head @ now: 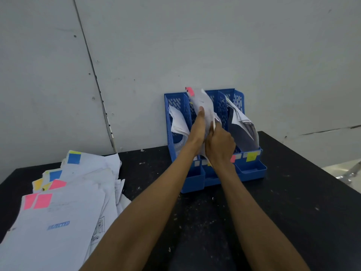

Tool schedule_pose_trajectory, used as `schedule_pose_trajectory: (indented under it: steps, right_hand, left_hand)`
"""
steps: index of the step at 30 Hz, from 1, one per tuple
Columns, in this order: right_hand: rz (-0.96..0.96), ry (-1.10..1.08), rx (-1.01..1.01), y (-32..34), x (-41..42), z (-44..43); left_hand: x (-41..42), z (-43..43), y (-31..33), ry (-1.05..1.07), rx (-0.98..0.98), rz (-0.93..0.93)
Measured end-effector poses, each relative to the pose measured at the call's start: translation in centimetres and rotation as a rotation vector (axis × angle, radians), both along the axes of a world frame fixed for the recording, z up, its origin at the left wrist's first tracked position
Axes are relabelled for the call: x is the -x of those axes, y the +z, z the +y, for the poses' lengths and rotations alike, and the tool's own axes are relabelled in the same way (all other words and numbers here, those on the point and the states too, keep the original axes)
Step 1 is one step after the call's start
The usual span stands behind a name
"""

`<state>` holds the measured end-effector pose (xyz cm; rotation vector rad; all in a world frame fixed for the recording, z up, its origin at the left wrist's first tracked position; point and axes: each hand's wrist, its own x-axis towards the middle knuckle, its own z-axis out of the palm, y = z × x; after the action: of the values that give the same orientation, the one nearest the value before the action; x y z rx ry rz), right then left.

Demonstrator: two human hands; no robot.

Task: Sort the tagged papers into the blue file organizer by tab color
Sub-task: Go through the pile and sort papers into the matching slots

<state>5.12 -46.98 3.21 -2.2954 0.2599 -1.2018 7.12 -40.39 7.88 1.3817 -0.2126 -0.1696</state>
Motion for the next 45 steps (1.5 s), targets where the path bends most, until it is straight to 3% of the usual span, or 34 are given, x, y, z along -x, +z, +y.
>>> schedule_pose_trajectory:
  steps: [2,4,8,10,14,16,19,22,28,32,35,41,45]
  right_hand:
    - [-0.104,0.100,-0.098,0.4,-0.5,0.7]
    - [-0.088,0.117,-0.156,0.6,-1.2,0.9]
    - [0.409,-0.040,0.079,-0.7,-2.8,0.4]
    - [0.533,-0.027,0.071,-1.0,-2.8,0.4]
    - [0.239,0.000,-0.080,-0.6,-1.8,0.8]
    - [0.238,-0.039,-0.025,-0.3,-1.7,0.8]
    - [0.571,-0.036,0.160,-0.8,-2.1,0.4]
    - [0.761,0.030,0.152,-1.3,-2.4,0.2]
    - [0.437,-0.121,0.087,-0.8,-1.1,1.1]
    - [0.571,-0.096,0.027,-1.3,-1.0,0.5]
    - [0.394,-0.001,-0.148,-1.2,-0.9,0.9]
    - [-0.003,0.119,-0.183,1.1,0.5,6.8]
    - [-0.045,0.217,-0.168,1.0,1.9,13.3]
  left_hand:
    - [0.1,0.3,0.2,-0.017,0.018,-0.025]
    - [0.2,0.3,0.0,-0.066,0.010,-0.057]
    - [0.3,0.5,-0.5,-0.081,-0.066,-0.068]
    - [0.1,0.7,-0.9,-0.103,-0.104,-0.050]
    - [0.3,0.7,-0.9,-0.106,-0.098,-0.101]
    - [0.2,0.6,-0.9,-0.094,-0.116,-0.154]
    - [0.8,0.7,-0.8,-0.117,-0.166,-0.162]
    - [0.9,0.8,-1.3,-0.091,-0.166,-0.151]
    - [0.8,1.5,-0.8,-0.050,-0.174,-0.134]
    - [0.3,1.9,-1.0,-0.048,-0.199,-0.157]
    - [0.8,3.0,-0.7,-0.003,-0.135,-0.205]
    - [2.4,9.0,-0.3,0.445,0.075,-0.490]
    - [3.3,16.7,-1.8,0.698,-0.060,-0.551]
